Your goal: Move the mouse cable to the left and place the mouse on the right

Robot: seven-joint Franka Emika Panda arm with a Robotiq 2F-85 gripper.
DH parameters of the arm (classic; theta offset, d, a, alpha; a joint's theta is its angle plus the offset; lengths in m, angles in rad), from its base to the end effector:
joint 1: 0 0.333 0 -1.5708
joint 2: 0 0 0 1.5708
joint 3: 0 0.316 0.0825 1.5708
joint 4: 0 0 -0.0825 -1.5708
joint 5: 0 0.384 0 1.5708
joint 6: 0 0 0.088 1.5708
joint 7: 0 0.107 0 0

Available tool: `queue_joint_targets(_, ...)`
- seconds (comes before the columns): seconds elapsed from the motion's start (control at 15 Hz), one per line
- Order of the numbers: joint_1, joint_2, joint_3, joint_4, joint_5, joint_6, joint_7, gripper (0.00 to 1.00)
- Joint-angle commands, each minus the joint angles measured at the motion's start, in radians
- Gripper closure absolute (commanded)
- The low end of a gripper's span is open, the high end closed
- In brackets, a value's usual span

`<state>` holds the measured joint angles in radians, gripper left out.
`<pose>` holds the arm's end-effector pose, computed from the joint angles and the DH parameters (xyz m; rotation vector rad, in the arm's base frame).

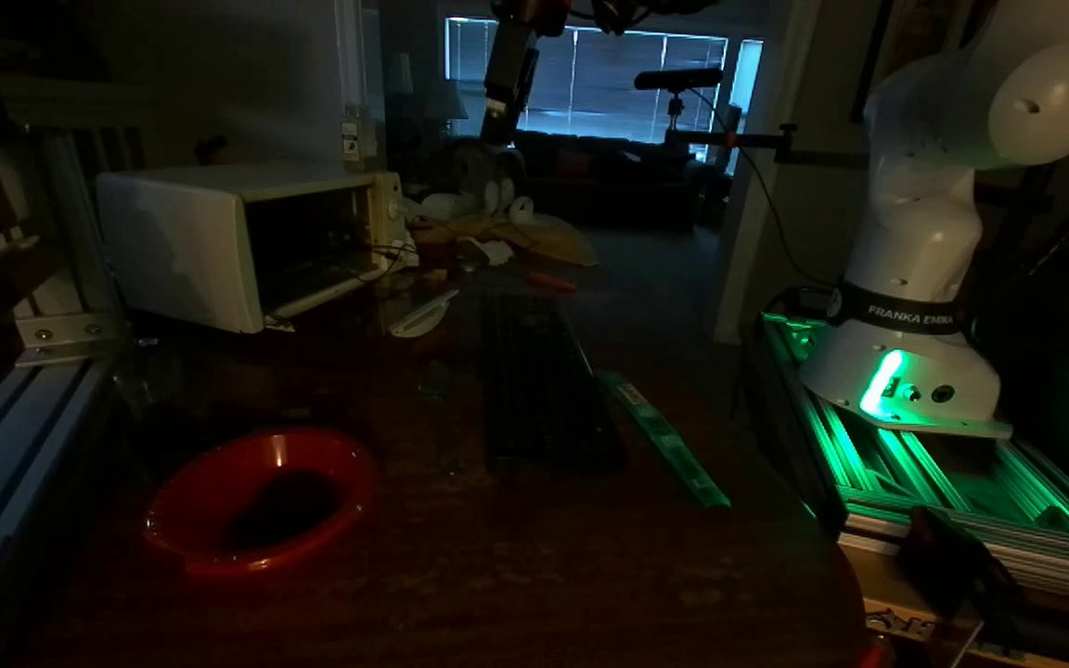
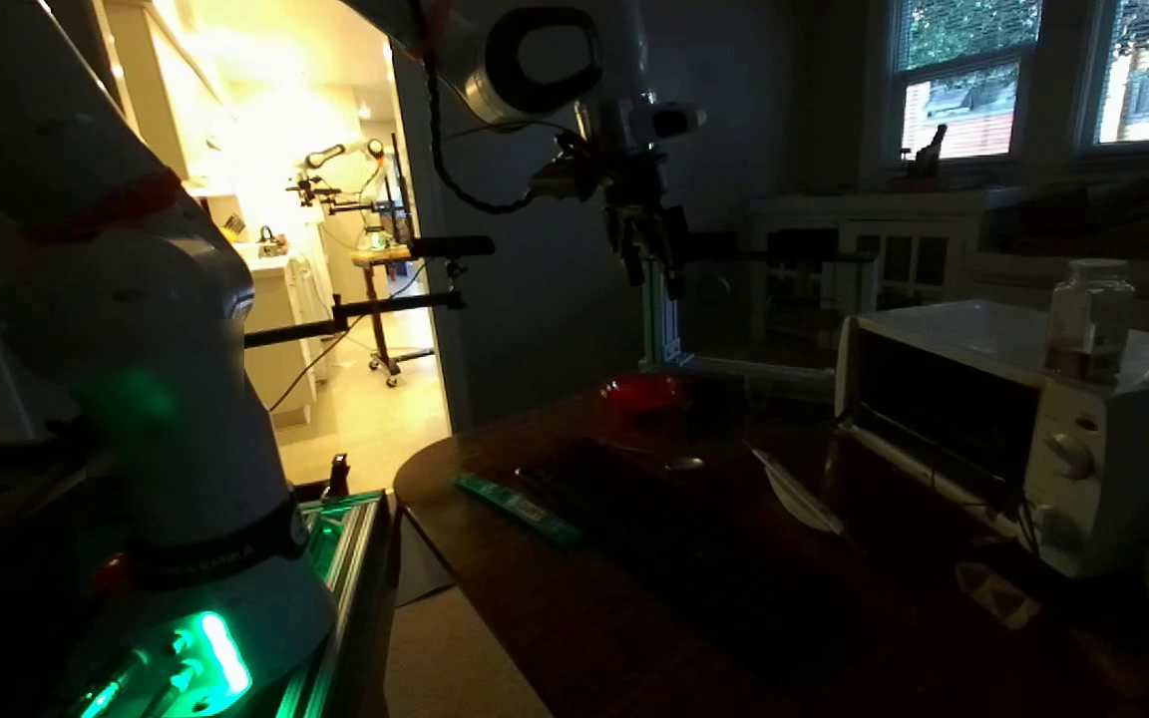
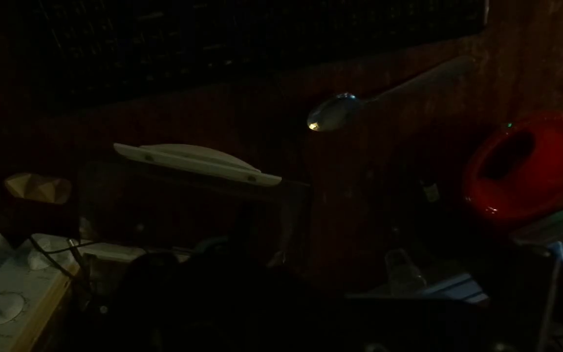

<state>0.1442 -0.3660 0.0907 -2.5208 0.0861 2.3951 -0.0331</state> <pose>0.4285 0.1038 0.4311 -3.0468 -0.3207 -0.3620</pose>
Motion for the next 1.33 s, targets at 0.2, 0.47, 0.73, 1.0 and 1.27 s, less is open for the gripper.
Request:
queue_joint_targets(0.2,-0.041,0.036,-0.059,0.051,-0.049,0.003,-0.118,0.0)
queue_joint_targets(0.47,-0.049,0.065,-0.108,0.085,-0.05,-0.004,-0.252,0.0)
queue_joint_targets(0.73,-0.101,0.134,-0.127,0.118,-0.158,0.064,-0.322,0.0)
queue_joint_targets(1.0,-0.167,0.25,-0.134,0.141,-0.337,0.236,-0.312,0.0)
queue_joint_targets(1.27,-0.211,0.38,-0.146,0.164,-0.455,0.41,-0.258,0.0)
